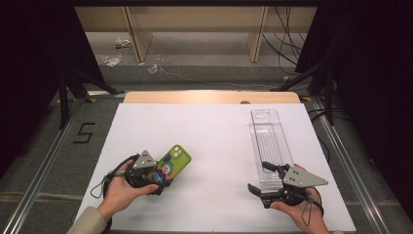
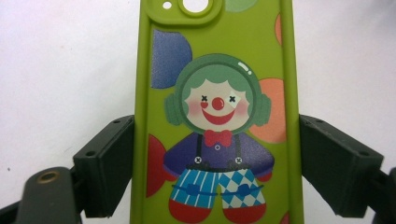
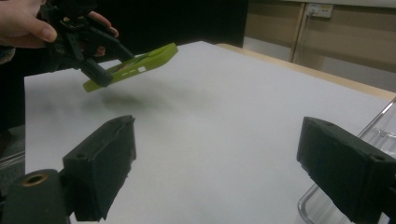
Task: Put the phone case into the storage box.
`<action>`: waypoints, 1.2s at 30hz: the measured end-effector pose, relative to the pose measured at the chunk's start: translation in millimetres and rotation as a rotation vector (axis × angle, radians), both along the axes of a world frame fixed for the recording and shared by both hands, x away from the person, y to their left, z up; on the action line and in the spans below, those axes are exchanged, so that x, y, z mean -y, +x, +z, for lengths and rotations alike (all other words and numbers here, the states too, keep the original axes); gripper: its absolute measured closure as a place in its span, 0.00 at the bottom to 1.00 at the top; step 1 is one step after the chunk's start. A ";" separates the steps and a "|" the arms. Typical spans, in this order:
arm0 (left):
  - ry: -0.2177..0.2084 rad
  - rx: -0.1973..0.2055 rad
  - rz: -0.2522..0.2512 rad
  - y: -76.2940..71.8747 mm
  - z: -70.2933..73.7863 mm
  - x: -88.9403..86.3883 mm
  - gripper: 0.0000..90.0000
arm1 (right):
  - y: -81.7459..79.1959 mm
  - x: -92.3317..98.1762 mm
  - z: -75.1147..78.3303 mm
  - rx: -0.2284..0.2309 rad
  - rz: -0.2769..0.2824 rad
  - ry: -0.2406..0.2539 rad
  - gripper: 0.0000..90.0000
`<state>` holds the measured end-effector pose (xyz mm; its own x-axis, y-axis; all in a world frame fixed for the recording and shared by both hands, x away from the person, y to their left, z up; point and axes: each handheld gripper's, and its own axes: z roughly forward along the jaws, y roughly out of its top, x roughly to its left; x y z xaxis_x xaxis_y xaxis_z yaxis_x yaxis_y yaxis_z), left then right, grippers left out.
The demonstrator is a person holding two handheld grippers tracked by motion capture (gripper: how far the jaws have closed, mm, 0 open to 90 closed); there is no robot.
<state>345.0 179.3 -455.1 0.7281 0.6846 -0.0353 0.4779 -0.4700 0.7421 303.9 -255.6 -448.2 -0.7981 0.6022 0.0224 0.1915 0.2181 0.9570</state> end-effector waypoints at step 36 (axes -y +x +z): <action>-0.045 0.044 -0.015 -9.0 2.7 22.3 0.18 | 10.7 -24.1 4.1 -0.012 -0.021 0.009 0.15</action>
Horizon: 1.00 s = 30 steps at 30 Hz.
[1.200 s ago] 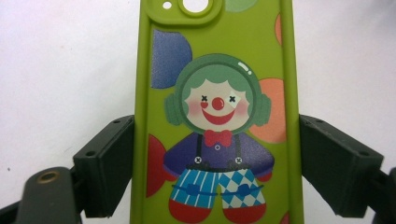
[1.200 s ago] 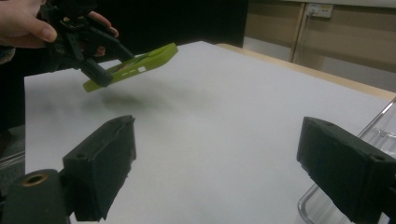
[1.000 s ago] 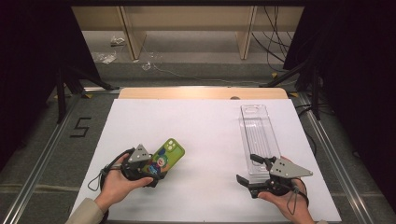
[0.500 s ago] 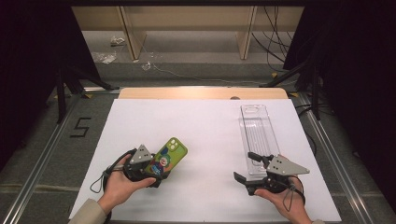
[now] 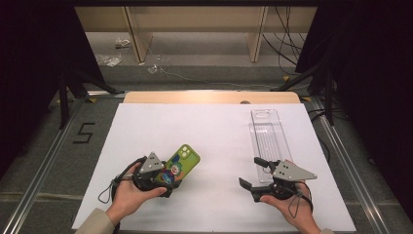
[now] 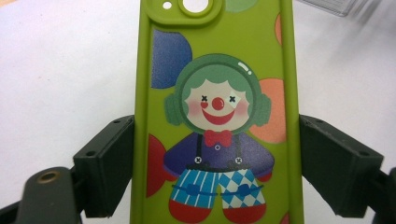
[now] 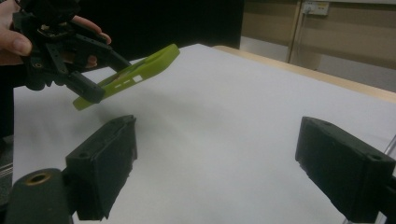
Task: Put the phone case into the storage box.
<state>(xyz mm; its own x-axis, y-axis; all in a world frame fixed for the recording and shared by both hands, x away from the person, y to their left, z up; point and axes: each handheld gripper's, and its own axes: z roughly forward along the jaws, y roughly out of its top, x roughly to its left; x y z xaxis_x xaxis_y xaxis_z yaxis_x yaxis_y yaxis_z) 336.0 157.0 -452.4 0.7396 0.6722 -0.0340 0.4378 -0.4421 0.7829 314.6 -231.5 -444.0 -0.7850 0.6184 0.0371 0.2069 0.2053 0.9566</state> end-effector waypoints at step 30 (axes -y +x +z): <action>-0.001 0.019 -0.026 -4.0 -1.4 18.9 0.18 | 11.9 -29.4 3.0 -0.005 0.026 -0.003 0.15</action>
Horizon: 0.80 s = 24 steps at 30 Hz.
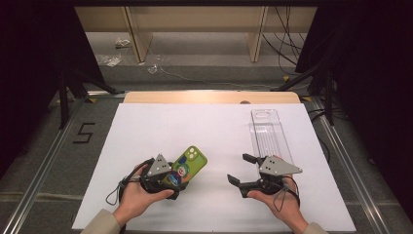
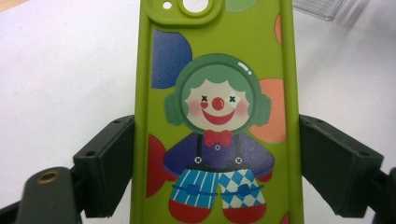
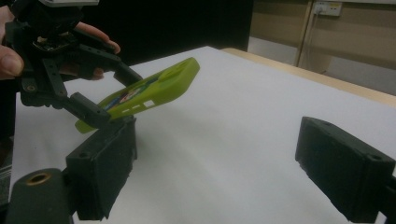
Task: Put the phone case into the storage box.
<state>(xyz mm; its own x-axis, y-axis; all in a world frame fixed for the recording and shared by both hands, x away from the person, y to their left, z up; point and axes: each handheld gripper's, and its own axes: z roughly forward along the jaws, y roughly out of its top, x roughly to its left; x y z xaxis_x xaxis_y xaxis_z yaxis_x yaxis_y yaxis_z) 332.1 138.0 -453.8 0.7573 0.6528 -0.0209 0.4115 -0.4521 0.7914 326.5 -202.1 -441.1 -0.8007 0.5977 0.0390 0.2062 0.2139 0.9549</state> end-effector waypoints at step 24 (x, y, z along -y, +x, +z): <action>-0.010 0.017 -0.022 -1.3 0.8 17.0 0.18 | 15.6 -20.4 4.0 -0.017 0.002 0.013 0.16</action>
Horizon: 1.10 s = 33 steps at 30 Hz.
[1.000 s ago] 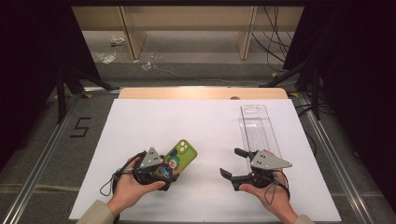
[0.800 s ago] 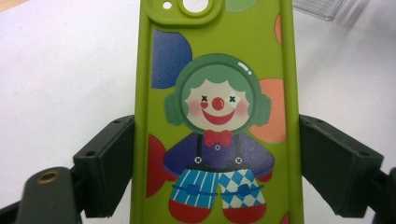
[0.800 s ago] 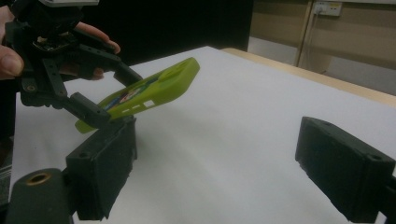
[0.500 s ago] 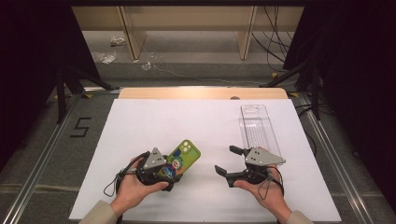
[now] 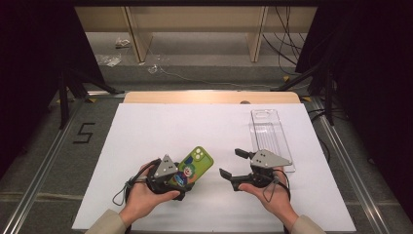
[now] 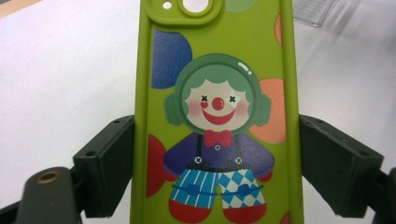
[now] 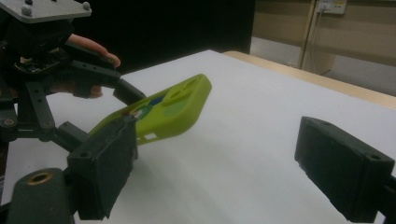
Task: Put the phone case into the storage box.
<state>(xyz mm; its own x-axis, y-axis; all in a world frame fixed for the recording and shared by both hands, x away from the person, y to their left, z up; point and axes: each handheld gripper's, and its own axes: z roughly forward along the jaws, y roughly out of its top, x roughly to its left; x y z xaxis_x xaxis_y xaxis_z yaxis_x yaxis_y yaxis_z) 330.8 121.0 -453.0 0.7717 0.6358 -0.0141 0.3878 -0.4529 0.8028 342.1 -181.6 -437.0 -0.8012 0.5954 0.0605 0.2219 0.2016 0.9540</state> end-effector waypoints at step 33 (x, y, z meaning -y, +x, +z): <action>-0.001 0.015 -0.039 -2.2 -0.5 25.0 0.18 | 27.7 -26.6 0.3 -0.048 0.003 0.012 0.17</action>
